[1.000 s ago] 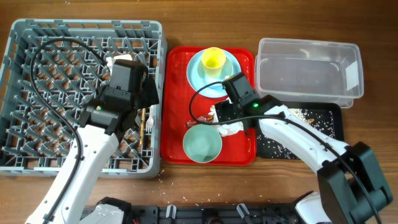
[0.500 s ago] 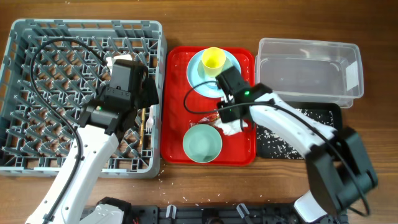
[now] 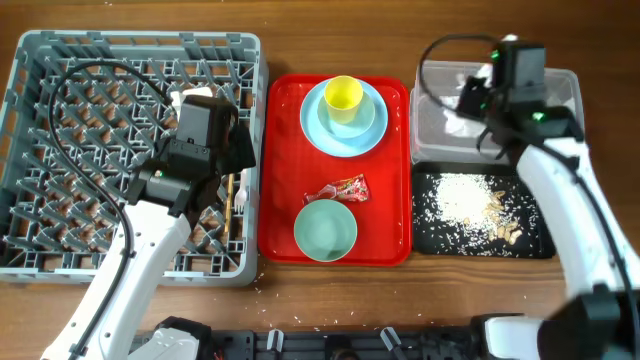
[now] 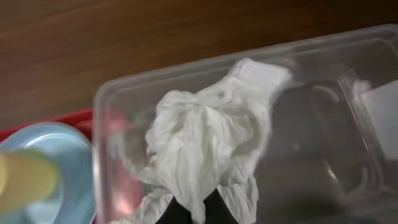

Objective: Sort waste into correct bins and load items into the dishwasher rack
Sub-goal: 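Drop the tissue into the clear plastic bin, then return the right gripper to the green bowl on the tray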

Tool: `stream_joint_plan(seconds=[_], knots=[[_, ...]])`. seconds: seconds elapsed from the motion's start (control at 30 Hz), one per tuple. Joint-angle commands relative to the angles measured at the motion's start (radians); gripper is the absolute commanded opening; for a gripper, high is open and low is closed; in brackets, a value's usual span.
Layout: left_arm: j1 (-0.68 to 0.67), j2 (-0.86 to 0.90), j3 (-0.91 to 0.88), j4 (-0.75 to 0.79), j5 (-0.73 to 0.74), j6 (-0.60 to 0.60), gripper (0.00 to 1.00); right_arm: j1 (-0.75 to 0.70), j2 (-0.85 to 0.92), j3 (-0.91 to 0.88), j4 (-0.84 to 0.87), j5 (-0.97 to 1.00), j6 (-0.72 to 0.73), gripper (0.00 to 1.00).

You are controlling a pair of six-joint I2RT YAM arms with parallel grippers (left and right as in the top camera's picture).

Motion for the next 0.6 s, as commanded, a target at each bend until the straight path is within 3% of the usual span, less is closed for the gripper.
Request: stream_joint_plan(seconds=[0.0, 0.03, 0.07, 0.1, 0.13, 0.17, 0.27, 0.37, 0.4, 0.47, 0.57], knots=[[-0.003, -0.003, -0.003, 0.001, -0.013, -0.012, 1.00, -0.075, 0.147, 0.008, 0.051, -0.068, 0.019, 0.05], [-0.003, -0.003, -0.002, 0.001, -0.013, -0.012, 1.00, -0.089, 0.178, 0.008, 0.056, -0.067, 0.019, 0.13], [-0.003, -0.003, -0.003, 0.001, -0.013, -0.012, 1.00, -0.097, 0.184, 0.008, 0.055, -0.067, 0.018, 0.41], [-0.003, -0.003, -0.003, 0.001, -0.013, -0.013, 1.00, -0.105, 0.174, 0.011, 0.050, -0.071, 0.015, 0.75], [-0.003, -0.003, -0.003, 0.001, -0.013, -0.013, 1.00, -0.109, 0.146, 0.016, 0.047, -0.087, 0.014, 0.93], [-0.003, -0.003, -0.003, 0.001, -0.013, -0.013, 1.00, -0.110, 0.101, 0.024, 0.046, -0.124, -0.018, 1.00], [-0.003, -0.003, -0.003, 0.001, -0.013, -0.012, 1.00, -0.110, -0.053, 0.032, 0.018, -0.301, -0.085, 1.00], [-0.003, -0.003, -0.003, 0.001, -0.013, -0.013, 1.00, -0.045, -0.166, 0.032, -0.199, -0.519, -0.110, 0.96], [-0.003, -0.003, -0.003, 0.001, -0.013, -0.012, 1.00, 0.000, -0.171, 0.032, -0.246, -0.544, -0.151, 0.89], [-0.003, -0.003, -0.003, 0.001, -0.013, -0.012, 1.00, 0.121, -0.166, 0.026, -0.329, -0.549, -0.179, 0.61], [-0.003, -0.003, -0.003, 0.001, -0.013, -0.013, 1.00, 0.284, -0.141, 0.016, -0.457, -0.473, -0.034, 0.16]])
